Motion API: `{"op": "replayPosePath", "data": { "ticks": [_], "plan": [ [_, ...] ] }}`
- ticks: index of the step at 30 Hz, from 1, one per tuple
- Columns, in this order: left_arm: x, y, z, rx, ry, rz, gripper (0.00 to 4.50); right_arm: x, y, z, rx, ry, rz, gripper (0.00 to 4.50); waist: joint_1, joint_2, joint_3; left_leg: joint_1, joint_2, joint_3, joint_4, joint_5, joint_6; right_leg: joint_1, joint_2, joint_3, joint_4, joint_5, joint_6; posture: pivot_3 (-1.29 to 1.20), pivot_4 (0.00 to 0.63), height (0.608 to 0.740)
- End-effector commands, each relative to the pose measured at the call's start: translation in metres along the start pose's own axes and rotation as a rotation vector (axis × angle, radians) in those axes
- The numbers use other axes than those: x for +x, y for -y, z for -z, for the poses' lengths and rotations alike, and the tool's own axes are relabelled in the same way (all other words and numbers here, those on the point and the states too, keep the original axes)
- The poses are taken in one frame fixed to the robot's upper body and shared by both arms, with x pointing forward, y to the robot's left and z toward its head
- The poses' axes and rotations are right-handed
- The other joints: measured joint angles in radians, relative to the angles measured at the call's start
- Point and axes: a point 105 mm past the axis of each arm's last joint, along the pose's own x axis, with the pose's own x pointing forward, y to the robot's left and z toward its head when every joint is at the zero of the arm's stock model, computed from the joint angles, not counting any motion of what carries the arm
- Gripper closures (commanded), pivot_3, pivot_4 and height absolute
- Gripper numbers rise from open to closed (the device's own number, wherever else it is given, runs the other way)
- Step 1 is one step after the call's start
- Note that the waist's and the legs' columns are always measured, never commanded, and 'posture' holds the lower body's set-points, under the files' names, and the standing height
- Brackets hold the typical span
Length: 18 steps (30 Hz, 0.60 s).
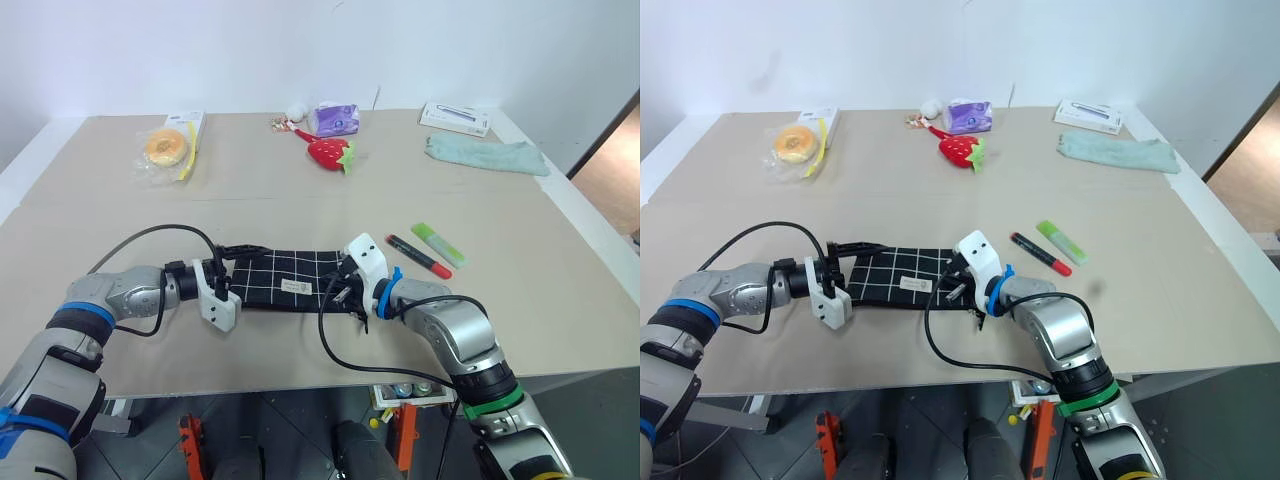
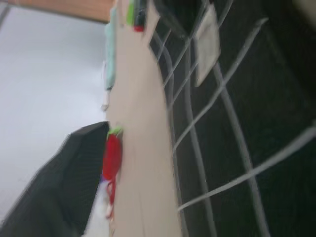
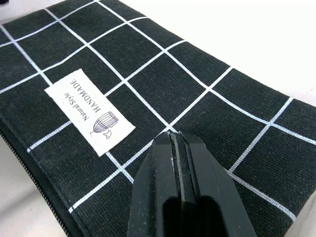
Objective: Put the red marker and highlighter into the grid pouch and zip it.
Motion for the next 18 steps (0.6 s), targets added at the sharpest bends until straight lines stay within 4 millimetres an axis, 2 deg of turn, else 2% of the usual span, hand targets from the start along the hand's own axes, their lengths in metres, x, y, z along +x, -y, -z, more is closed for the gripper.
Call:
{"op": "replayPosePath", "data": {
  "ticks": [1, 4, 6, 14, 18],
  "plan": [
    [0.000, 0.000, -0.003, -0.011, 0.025, 0.018, 2.28, 0.000, -0.005, 0.001, -0.002, 0.000, -0.012, 4.50, 0.000, 0.000, 0.000, 0.000, 0.000, 0.000, 0.000, 0.000, 0.000, 0.000, 0.000, 0.000, 0.000, 0.000, 0.000, 0.00, 0.150, 0.740],
    [-0.005, 0.003, 0.000, -0.012, 0.010, 0.042, 3.91, -0.001, -0.005, 0.001, -0.002, 0.000, -0.008, 4.50, 0.001, 0.000, 0.000, 0.000, 0.000, 0.000, 0.000, 0.000, 0.000, 0.000, 0.000, 0.000, 0.000, 0.000, 0.000, 0.00, 0.150, 0.740],
    [-0.008, 0.003, 0.002, -0.014, 0.000, 0.051, 4.48, -0.001, -0.005, 0.001, -0.002, 0.001, -0.005, 4.50, 0.000, 0.000, 0.000, 0.000, 0.000, 0.000, 0.000, 0.000, 0.000, 0.000, 0.000, 0.000, 0.000, 0.000, 0.000, 0.00, 0.150, 0.740],
    [-0.003, -0.003, 0.001, -0.009, 0.012, 0.046, 4.48, -0.002, 0.000, -0.004, -0.008, 0.026, 0.018, 4.50, -0.001, 0.000, 0.000, 0.001, 0.000, 0.000, 0.000, 0.000, 0.000, 0.000, 0.000, 0.000, 0.000, 0.000, 0.000, 0.00, 0.150, 0.740],
    [-0.002, -0.001, 0.000, -0.021, 0.017, 0.052, 4.48, -0.018, 0.008, -0.026, -0.038, 0.177, 0.049, 4.50, -0.001, 0.000, 0.000, 0.000, 0.000, 0.000, 0.000, 0.000, 0.000, 0.000, 0.000, 0.000, 0.000, 0.000, 0.000, 0.00, 0.150, 0.740]
  ]
}}
